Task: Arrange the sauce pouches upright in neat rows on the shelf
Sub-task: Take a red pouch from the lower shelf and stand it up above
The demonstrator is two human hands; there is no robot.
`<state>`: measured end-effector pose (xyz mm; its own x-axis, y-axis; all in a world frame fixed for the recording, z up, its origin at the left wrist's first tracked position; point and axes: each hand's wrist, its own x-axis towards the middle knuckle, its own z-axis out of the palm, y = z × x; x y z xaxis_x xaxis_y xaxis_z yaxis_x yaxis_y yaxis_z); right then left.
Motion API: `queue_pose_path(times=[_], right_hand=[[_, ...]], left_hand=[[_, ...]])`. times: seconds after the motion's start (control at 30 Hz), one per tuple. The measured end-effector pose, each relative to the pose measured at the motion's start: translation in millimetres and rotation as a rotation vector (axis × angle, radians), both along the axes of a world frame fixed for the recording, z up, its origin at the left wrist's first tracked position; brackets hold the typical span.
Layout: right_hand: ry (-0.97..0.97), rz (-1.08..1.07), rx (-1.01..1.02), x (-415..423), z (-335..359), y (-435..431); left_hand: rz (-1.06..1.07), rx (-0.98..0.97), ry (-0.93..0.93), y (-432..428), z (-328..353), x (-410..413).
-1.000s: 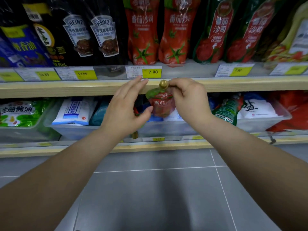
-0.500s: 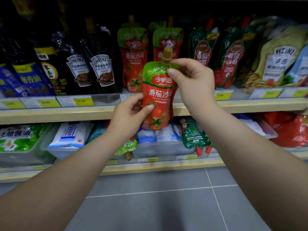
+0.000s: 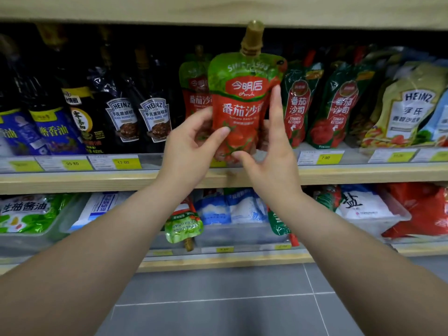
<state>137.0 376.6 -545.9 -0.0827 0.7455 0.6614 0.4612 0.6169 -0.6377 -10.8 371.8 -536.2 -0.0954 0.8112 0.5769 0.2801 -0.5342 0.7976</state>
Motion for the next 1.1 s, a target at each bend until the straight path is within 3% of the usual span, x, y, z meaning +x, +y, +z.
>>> queue_pose_path(times=[0.1,0.23,0.43,0.83,1.1], right_hand=[[-0.075,-0.021,0.115,-11.8,4.8,9.3],[-0.147,-0.041,0.17,-30.9,1.9,25.3],[-0.16,-0.082,0.111,-53.7,-12.9,42.6],[-0.199,-0.114,-0.103,-59.2,-21.9,56.5],[-0.153,-0.084,-0.114,-61.3,-20.3,46.8]], left_hand=[[0.11,0.019,0.125,0.4,-4.3,-17.5],[0.405,0.019,0.465,-2.0,-29.2,-54.6],[0.613,0.052,0.762,-2.1,-62.8,-84.2],[0.621,0.134,0.781,0.2,-79.3,-86.2],[0.602,0.123,0.78,-1.6,-79.4,-85.7]])
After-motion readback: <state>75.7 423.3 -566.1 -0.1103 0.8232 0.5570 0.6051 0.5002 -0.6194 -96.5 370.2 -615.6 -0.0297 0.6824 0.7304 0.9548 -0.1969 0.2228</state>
